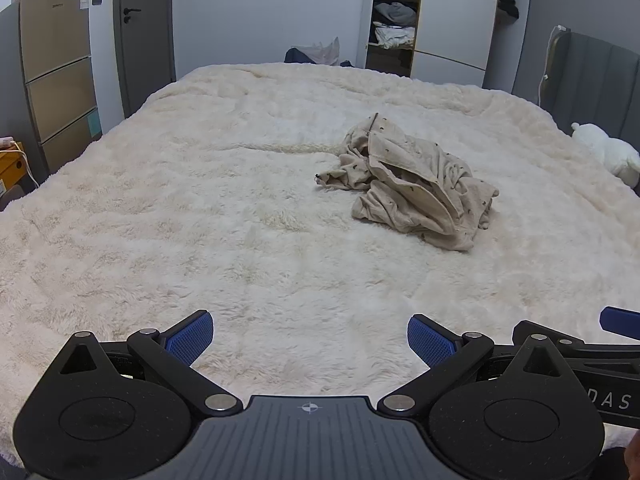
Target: Fold clothes
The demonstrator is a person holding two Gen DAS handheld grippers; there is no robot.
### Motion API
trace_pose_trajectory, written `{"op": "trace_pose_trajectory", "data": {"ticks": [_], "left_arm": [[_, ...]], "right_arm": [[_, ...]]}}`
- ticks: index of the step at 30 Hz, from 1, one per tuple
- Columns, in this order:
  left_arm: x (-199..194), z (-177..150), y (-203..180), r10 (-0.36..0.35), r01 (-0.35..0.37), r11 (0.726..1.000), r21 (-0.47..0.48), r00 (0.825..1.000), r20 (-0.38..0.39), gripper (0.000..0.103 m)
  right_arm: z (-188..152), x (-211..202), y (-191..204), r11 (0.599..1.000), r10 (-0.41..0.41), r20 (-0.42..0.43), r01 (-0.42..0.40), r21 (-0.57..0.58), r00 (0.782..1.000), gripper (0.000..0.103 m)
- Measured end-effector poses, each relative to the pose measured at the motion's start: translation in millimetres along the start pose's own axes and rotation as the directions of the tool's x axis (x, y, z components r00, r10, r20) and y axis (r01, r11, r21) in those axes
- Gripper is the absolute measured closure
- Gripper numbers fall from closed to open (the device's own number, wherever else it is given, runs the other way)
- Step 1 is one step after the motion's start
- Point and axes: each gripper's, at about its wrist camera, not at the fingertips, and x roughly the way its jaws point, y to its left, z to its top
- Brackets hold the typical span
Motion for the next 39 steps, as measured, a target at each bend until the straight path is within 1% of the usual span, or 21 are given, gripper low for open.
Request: {"op": "trace_pose_trajectory", "data": {"ticks": [3,8,12,16,19,23,27,32,37,39], "left_arm": [[1,-1,2,-0.003,0.003,1.0,-0.006,1.0,0.002,0.0],[-1,-2,7,-0.024,0.024,1.0,-0.018,0.999,0.027,0.0],[-4,0,9,-0.041,0.043,0.999,-0.017,0.997,0.066,0.0],[-7,3,10,-0.049,0.051,0.999,-0.014,0.993,0.103,0.0],[-6,2,12,-0.037,0.041,0.999,-0.03,0.994,0.104,0.0],[-3,-1,15,-0.004,0.008,0.999,-0.039,0.993,0.118,0.0],[-6,-4,13,0.029,-0.032,0.999,0.017,0.987,0.156,0.0],[-7,-6,15,-0.004,0.004,1.0,0.0,0.988,0.152,0.0],[-8,-9,17,-0.038,0.041,0.999,-0.016,0.988,0.148,0.0],[-8,-10,18,-0.051,0.055,0.998,-0.023,0.988,0.147,0.0]], "right_arm": [[0,1,1,1.0,-0.001,0.001,0.001,-0.003,1.0,0.0],[-2,3,-1,1.0,0.002,0.006,-0.002,0.005,1.0,0.0],[-3,6,-1,1.0,0.006,0.007,-0.006,-0.006,1.0,0.0],[0,7,1,1.0,0.026,0.012,-0.026,-0.016,1.0,0.0],[2,7,4,0.999,0.025,0.021,-0.025,-0.02,0.999,0.0],[3,4,5,1.0,0.027,0.039,-0.027,-0.008,0.999,0.0],[2,5,5,0.999,0.046,0.039,-0.046,0.009,0.998,0.0],[-1,5,2,0.996,0.077,0.032,-0.079,0.049,0.997,0.0],[-2,1,3,0.999,0.032,0.041,-0.033,0.031,0.999,0.0],[-2,0,4,0.999,0.028,0.044,-0.029,0.025,0.999,0.0]]}}
